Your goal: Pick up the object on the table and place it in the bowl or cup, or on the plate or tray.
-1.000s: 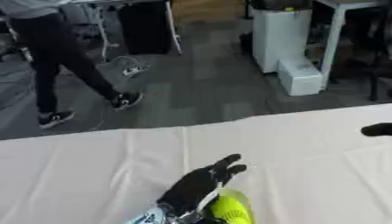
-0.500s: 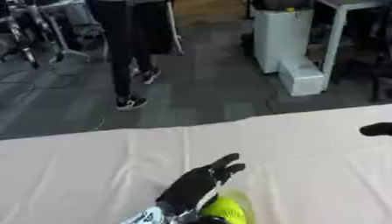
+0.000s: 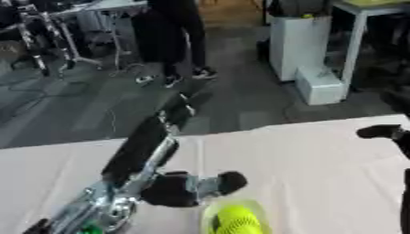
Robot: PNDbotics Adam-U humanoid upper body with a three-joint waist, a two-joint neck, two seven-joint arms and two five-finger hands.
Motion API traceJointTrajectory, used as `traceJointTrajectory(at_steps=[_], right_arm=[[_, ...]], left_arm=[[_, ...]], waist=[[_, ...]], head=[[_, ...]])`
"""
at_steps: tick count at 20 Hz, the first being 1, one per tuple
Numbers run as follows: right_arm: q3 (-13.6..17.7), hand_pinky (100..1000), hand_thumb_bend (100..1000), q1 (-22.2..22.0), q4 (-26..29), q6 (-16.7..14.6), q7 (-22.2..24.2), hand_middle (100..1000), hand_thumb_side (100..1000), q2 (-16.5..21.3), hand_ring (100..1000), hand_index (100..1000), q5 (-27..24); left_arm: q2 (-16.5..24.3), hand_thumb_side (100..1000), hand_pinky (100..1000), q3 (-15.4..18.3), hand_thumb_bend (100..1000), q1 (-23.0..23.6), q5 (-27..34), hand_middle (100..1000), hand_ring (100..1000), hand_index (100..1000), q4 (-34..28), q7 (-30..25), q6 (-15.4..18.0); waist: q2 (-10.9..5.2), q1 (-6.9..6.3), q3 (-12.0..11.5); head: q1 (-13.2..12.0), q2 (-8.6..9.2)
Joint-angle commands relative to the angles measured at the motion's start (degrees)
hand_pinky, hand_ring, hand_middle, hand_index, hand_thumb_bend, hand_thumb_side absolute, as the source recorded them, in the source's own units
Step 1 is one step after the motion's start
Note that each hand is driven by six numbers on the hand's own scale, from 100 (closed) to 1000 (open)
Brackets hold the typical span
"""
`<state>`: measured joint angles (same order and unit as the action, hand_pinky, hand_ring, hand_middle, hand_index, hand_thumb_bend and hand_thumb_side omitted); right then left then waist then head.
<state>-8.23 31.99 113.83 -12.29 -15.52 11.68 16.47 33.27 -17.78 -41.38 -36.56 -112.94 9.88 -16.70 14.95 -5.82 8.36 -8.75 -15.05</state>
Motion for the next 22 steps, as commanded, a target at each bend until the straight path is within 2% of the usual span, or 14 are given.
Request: traceJointTrajectory(at_steps=[1, 7, 12, 15, 18, 22], right_arm=[[0.4, 564, 100, -0.1, 0.6, 0.3, -0.1, 893, 998, 1.0, 835, 937, 0.3], [0.5, 568, 100, 0.0, 0.0, 0.4, -0.1, 893, 1000, 1.4, 836, 936, 0.6], [0.9, 570, 100, 0.2, -0.6, 0.6, -0.3, 894, 1000, 2.2, 838, 936, 1.0], [1.1, 573, 100, 0.3, -0.8, 0.6, -0.4, 894, 1000, 2.6, 838, 936, 1.2], [1.3, 575, 100, 0.3, -0.8, 0.8, -0.5, 895, 1000, 2.7, 838, 935, 1.2], [1.6, 579, 100, 0.1, -0.4, 1.0, -0.8, 895, 1000, 1.9, 839, 934, 0.6]], left_arm=[[2.8, 1000, 769, 2.8, 701, 1.1, 2.2, 1000, 846, 981, -1.6, 2.6, 1.6], [3.0, 1000, 760, 5.1, 677, 5.8, 6.2, 1000, 833, 974, -1.7, 10.0, 5.1], [0.7, 1000, 740, 6.6, 685, 10.2, 9.5, 1000, 816, 964, -1.7, 15.6, 7.0], [-2.0, 1000, 717, 6.6, 687, 13.4, 11.2, 1000, 798, 960, -1.7, 18.7, 9.0], [-6.3, 1000, 696, 6.3, 691, 16.1, 13.4, 1000, 785, 955, -1.7, 21.5, 11.5], [-11.2, 1000, 688, 6.4, 696, 16.7, 15.1, 1000, 783, 948, -1.7, 24.2, 15.0]], waist=[[-1.6, 0.61, -1.3], [-2.75, 2.29, -6.6], [-3.4, 3.31, -10.4], [-3.74, 3.97, -12.0], [-4.34, 4.77, -13.1], [-5.36, 6.09, -13.3]], head=[[1.5, 0.19], [3.6, -0.52], [5.8, -0.55], [7.0, -0.44], [7.8, -0.77], [8.4, -1.98]])
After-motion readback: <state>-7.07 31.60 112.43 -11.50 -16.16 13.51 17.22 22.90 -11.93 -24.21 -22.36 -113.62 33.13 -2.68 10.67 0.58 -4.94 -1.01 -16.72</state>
